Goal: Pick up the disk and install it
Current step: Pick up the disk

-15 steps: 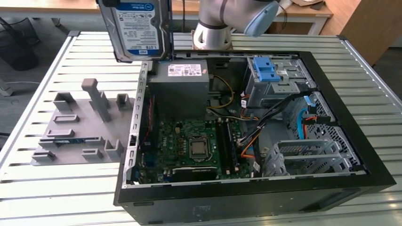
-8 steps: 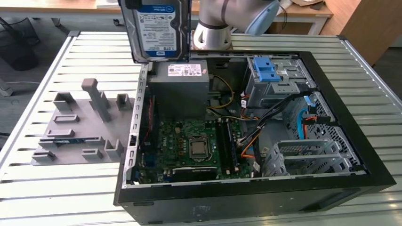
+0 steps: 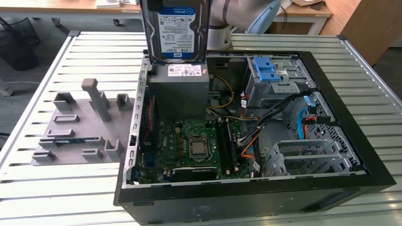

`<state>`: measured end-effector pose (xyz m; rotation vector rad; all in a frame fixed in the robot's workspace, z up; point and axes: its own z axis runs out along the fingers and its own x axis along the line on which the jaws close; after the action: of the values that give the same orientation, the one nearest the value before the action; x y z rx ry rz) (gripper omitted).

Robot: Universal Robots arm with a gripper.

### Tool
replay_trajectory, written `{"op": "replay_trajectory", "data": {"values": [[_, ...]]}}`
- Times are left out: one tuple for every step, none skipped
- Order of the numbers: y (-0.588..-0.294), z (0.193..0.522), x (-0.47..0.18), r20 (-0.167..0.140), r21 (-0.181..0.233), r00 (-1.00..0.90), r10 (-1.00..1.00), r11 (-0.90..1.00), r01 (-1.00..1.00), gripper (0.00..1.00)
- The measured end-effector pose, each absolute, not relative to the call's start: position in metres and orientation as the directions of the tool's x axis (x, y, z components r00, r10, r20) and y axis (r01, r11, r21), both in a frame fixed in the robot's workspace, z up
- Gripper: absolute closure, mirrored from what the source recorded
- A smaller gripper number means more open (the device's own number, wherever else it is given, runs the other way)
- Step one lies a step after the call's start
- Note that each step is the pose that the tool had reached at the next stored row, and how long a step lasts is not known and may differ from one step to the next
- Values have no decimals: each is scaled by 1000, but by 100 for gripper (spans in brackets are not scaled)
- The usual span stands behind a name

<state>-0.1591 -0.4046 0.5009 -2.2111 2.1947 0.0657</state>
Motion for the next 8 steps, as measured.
{"op": "replay_trajectory", "data": {"values": [[-405,501,-158,-42,12,7,-999,-7,-1000,64],[-405,501,-157,-39,12,7,-999,-7,-1000,64],[-405,500,-156,-36,12,6,-999,-7,-1000,64],[-405,499,-155,-35,11,6,-999,-6,-1000,64],[-405,499,-155,-35,11,6,-999,-6,-1000,64],[-406,498,-154,-35,11,5,-999,-5,-1000,64],[-407,497,-154,-35,11,4,-999,-4,-1000,64],[-408,495,-154,-35,11,3,-999,-3,-1000,64]]}}
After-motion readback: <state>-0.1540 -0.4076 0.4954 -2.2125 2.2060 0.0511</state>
